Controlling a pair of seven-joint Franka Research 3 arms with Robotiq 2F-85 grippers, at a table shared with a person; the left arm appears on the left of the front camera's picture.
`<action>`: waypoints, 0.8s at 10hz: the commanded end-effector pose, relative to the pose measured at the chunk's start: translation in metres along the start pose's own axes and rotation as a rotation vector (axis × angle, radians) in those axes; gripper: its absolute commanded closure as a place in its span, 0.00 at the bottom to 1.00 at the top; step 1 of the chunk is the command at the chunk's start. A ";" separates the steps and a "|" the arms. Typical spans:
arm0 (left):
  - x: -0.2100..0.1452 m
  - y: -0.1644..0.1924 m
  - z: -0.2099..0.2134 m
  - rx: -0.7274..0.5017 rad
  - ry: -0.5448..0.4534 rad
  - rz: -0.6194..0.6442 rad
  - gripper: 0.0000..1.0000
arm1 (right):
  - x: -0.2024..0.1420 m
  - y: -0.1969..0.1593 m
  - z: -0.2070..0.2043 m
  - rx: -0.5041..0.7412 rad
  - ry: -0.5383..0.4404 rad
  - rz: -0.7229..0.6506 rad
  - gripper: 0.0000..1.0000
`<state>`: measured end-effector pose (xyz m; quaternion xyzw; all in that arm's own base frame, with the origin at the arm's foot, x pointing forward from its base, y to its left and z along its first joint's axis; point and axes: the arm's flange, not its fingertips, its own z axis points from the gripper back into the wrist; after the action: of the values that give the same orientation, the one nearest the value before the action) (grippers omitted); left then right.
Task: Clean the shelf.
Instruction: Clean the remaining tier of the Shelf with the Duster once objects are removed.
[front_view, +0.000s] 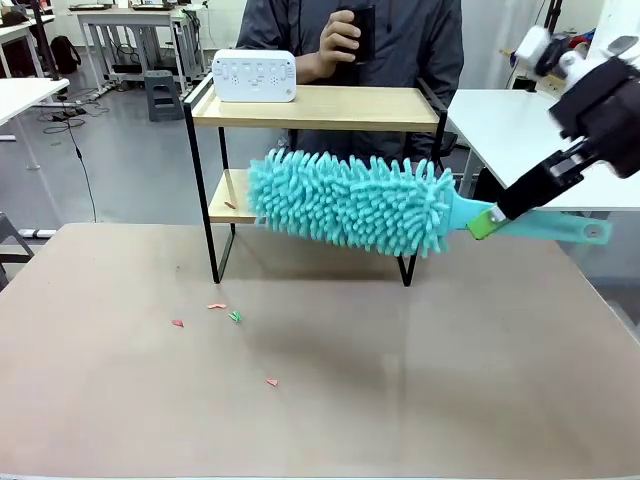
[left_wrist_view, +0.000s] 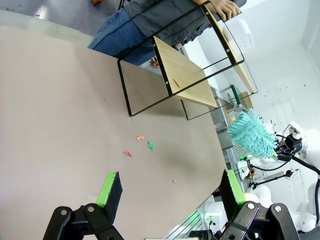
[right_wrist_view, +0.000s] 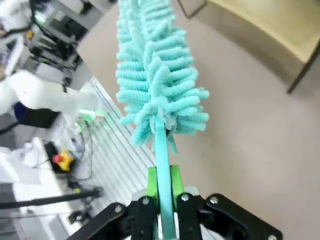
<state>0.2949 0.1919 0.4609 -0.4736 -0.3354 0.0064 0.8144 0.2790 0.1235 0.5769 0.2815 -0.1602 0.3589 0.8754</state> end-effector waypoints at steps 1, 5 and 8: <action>0.000 -0.001 -0.001 -0.016 -0.021 -0.022 0.00 | -0.008 0.004 0.005 0.050 -0.056 -0.034 0.87; 0.000 -0.001 -0.001 -0.016 -0.021 -0.022 0.00 | 0.056 -0.017 -0.061 -0.084 -0.039 -0.048 0.87; 0.000 -0.001 -0.001 -0.016 -0.021 -0.022 0.00 | 0.080 -0.044 -0.094 -0.144 -0.165 -0.090 0.87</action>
<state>0.2949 0.1920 0.4608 -0.4733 -0.3357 0.0059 0.8144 0.3661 0.1867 0.5185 0.2409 -0.2168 0.3017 0.8966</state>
